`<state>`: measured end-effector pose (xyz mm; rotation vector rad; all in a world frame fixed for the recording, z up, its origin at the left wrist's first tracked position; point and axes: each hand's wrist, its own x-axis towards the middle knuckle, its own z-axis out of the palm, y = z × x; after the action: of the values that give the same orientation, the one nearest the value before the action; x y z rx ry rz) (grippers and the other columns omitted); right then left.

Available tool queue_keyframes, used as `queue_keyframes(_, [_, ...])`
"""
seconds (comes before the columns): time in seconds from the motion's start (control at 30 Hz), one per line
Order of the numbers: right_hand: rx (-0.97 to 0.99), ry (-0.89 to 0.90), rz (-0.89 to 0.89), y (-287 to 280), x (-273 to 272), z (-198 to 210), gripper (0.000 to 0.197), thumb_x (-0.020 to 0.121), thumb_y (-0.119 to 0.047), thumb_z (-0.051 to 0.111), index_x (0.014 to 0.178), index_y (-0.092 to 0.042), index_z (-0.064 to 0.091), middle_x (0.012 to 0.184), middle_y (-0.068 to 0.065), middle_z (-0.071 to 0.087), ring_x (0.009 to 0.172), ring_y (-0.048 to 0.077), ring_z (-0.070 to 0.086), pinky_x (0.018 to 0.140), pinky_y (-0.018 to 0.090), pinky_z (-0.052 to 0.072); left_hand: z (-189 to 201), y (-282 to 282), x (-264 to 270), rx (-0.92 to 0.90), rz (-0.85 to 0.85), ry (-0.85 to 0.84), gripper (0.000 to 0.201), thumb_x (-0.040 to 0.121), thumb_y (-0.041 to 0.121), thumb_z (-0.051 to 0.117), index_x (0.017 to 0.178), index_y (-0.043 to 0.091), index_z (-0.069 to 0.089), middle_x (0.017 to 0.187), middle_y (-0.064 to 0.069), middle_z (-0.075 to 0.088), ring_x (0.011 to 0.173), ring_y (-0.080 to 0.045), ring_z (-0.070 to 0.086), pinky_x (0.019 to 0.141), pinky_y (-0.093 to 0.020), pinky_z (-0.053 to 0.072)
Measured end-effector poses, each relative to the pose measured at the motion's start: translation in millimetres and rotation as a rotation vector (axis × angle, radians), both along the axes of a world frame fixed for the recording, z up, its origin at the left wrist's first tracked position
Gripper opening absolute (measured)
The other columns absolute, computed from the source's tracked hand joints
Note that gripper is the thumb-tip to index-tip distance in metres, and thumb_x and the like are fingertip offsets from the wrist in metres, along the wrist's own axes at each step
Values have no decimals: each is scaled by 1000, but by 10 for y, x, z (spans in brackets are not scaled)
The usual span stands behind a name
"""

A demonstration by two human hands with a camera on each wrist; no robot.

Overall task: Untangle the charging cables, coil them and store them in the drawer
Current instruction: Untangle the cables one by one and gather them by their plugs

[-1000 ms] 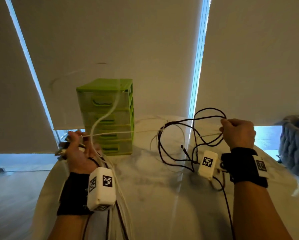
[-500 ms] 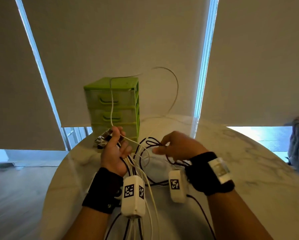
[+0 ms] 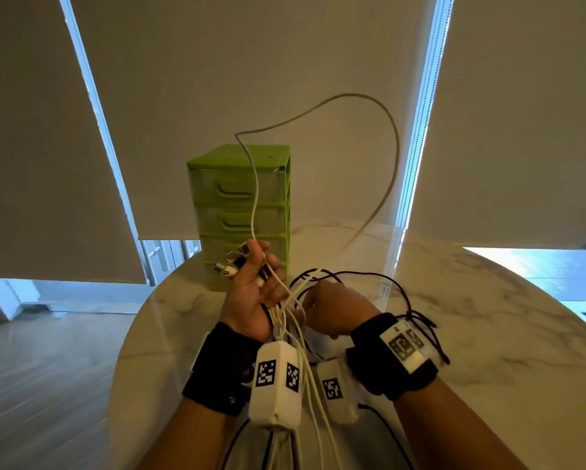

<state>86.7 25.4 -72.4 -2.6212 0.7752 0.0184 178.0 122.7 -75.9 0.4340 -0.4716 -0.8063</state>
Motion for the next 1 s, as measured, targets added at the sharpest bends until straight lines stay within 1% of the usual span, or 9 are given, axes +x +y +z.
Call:
queue_keyframes(0.1, [-16,-49,36,-68,-5,-19,23,88,-34,61,89,-14,73,86,5,68,79,18,63,73,29,52,30,25,-22,-56,-79,-71,42,41,43,96,68,22,71,57,7,56,31,-2,33,32,-15,23])
queue_keyframes(0.23, [278,-382,-25,-234,-221,279,22,92,-25,61,79,-12,72,66,2,66,56,10,58,54,23,50,19,58,55,-23,-106,-52,45,39,40,97,69,18,72,56,5,56,28,-2,32,29,-13,24])
queue_keyframes(0.43, [485,-915,-22,-247,-658,803,32,94,-24,57,82,3,68,55,13,33,45,20,34,46,30,29,36,54,-153,424,-84,-379,39,73,28,66,108,11,66,50,5,36,35,-1,28,33,-14,15])
queue_keyframes(0.5, [462,-914,0,-227,-659,827,32,95,-21,56,87,9,66,53,12,30,44,16,29,46,28,23,56,-13,-312,481,-77,-465,41,67,32,71,104,16,70,49,8,30,37,-1,26,34,-15,15])
queue_keyframes(0.63, [256,-715,31,-139,-530,752,27,94,-23,58,90,-3,75,62,11,67,54,14,55,60,27,50,106,-171,-544,493,-59,-494,27,59,43,76,59,26,55,48,7,28,37,-4,23,35,-17,14])
queue_keyframes(0.7, [202,-696,10,-170,-504,700,32,94,-29,57,91,-1,74,85,26,68,67,31,58,70,38,50,112,-211,-573,487,-24,-426,36,57,46,78,68,21,54,46,7,29,36,-4,25,34,-16,16])
queue_keyframes(0.8, [130,-628,-15,-205,-514,693,35,94,-32,56,87,-3,74,79,22,68,57,13,50,62,31,46,112,-240,-576,523,68,-389,29,67,40,80,72,20,59,48,5,31,38,-6,27,34,-16,17])
queue_keyframes(0.93, [31,-607,-43,-305,-614,771,33,95,-32,54,87,-5,73,87,13,71,83,23,65,77,37,50,53,-237,-433,656,200,-411,17,86,13,68,74,16,56,56,0,34,38,-8,25,35,-16,18])
queue_keyframes(1.0, [72,-753,-71,-397,-690,808,24,93,-29,57,78,-20,73,78,-9,70,76,0,63,72,32,49,45,-179,-331,650,177,-410,14,86,13,67,76,15,58,63,-4,42,38,-6,27,34,-17,17])
